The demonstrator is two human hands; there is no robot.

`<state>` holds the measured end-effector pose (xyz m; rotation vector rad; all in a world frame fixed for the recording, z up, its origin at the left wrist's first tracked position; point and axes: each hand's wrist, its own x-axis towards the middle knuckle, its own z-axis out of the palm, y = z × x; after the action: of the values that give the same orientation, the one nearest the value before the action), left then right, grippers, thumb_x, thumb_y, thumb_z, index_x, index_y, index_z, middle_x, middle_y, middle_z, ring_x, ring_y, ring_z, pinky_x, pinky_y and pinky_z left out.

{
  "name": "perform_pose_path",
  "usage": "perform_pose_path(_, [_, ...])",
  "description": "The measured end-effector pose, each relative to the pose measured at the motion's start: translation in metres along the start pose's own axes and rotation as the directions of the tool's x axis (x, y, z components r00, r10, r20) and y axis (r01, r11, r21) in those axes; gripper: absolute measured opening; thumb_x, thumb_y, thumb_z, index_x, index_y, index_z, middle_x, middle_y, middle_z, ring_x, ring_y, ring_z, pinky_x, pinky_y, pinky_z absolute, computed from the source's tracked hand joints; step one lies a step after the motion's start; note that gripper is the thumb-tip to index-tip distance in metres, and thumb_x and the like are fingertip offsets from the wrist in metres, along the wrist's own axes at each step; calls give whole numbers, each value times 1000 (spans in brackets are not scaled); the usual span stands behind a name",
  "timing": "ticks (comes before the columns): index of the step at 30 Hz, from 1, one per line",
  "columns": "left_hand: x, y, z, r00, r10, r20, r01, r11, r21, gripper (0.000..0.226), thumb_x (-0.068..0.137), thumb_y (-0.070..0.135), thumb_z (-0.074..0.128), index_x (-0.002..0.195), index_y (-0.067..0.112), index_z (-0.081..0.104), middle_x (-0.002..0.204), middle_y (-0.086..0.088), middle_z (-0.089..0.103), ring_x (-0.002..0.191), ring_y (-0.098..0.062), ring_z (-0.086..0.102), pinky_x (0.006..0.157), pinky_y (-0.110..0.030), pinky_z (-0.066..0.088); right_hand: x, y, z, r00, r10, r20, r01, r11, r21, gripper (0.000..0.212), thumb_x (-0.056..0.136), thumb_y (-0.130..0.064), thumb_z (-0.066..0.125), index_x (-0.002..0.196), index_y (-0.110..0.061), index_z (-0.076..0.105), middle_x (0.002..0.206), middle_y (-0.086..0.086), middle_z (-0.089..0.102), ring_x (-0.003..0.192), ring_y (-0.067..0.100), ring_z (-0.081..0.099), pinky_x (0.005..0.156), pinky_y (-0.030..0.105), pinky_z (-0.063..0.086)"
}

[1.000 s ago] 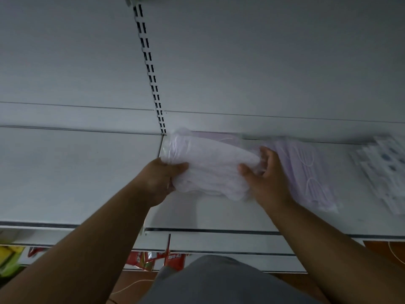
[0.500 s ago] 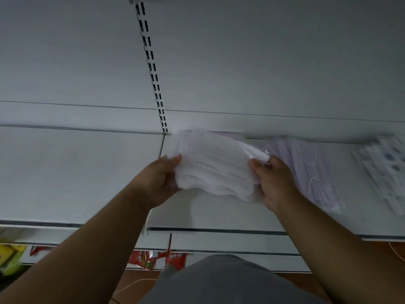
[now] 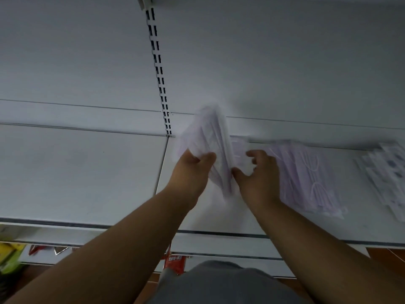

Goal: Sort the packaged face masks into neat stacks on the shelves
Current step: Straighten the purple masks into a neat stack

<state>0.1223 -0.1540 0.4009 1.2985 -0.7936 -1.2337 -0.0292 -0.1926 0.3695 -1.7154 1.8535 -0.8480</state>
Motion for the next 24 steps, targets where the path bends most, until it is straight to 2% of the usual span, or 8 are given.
perform_pose_path(2, [-2, 1, 3, 995, 85, 52, -92, 984, 154, 18, 96, 17, 59, 111, 26, 65, 106, -4, 73, 104, -22, 68, 98, -49, 53, 2, -11, -3, 985, -64, 160, 23, 969, 247, 21, 92, -22, 66, 112, -25, 61, 108, -4, 65, 90, 7, 62, 77, 20, 51])
perform_pose_path(4, [-4, 3, 2, 981, 109, 161, -143, 964, 223, 32, 93, 38, 59, 121, 23, 62, 111, -1, 71, 107, -19, 66, 95, -44, 55, 2, -16, -4, 956, -66, 285, -86, 867, 491, 13, 98, -28, 57, 107, -22, 62, 104, -2, 71, 91, 15, 69, 81, 36, 58])
perform_pose_path(8, [-2, 10, -6, 967, -28, 255, 2, 994, 105, 47, 104, 46, 38, 127, 16, 65, 120, 0, 70, 112, -14, 65, 92, -36, 57, 3, -16, -11, 917, -168, 361, -54, 845, 531, 76, 72, -77, 58, 122, -20, 54, 113, 0, 68, 101, 17, 69, 86, 39, 58])
perform_pose_path(11, [1, 13, -6, 976, 42, 214, -92, 969, 230, 26, 101, 16, 53, 121, 13, 70, 119, 6, 70, 108, -15, 66, 94, -31, 55, 5, -15, -8, 960, -110, 256, -79, 774, 628, 56, 76, -41, 77, 123, -17, 60, 109, 2, 72, 100, 20, 70, 84, 40, 58])
perform_pose_path(14, [3, 6, -8, 987, 132, -87, -81, 895, 439, 32, 92, 19, 67, 123, 26, 63, 115, 9, 64, 102, -9, 63, 87, -28, 52, 11, -9, -6, 948, 47, 315, -300, 460, 835, 48, 71, -5, 76, 117, -9, 64, 107, 10, 73, 100, 30, 69, 85, 45, 57])
perform_pose_path(17, [5, -8, -17, 969, -110, -220, 140, 982, 128, 57, 83, 31, 78, 133, 17, 54, 125, 0, 61, 106, -16, 63, 93, -32, 49, 15, -11, -9, 900, 29, 434, -433, 155, 888, 49, 75, -8, 68, 123, -12, 60, 117, 11, 68, 103, 25, 67, 87, 40, 57])
perform_pose_path(20, [6, -18, -16, 952, -287, 111, 306, 846, -436, 51, 82, 23, 74, 126, 0, 61, 125, -21, 66, 111, -33, 67, 101, -46, 52, 13, -16, -5, 875, 60, 480, -484, 79, 871, 44, 75, -6, 68, 118, -13, 64, 116, 10, 71, 98, 23, 70, 76, 36, 60])
perform_pose_path(24, [10, -20, -20, 990, -141, 21, 141, 946, -291, 37, 74, 0, 75, 110, -8, 69, 108, -27, 71, 100, -40, 70, 90, -52, 57, 11, -11, -5, 846, 45, 531, -532, 104, 840, 39, 76, -9, 69, 114, -14, 65, 108, 9, 73, 93, 22, 71, 77, 33, 59])
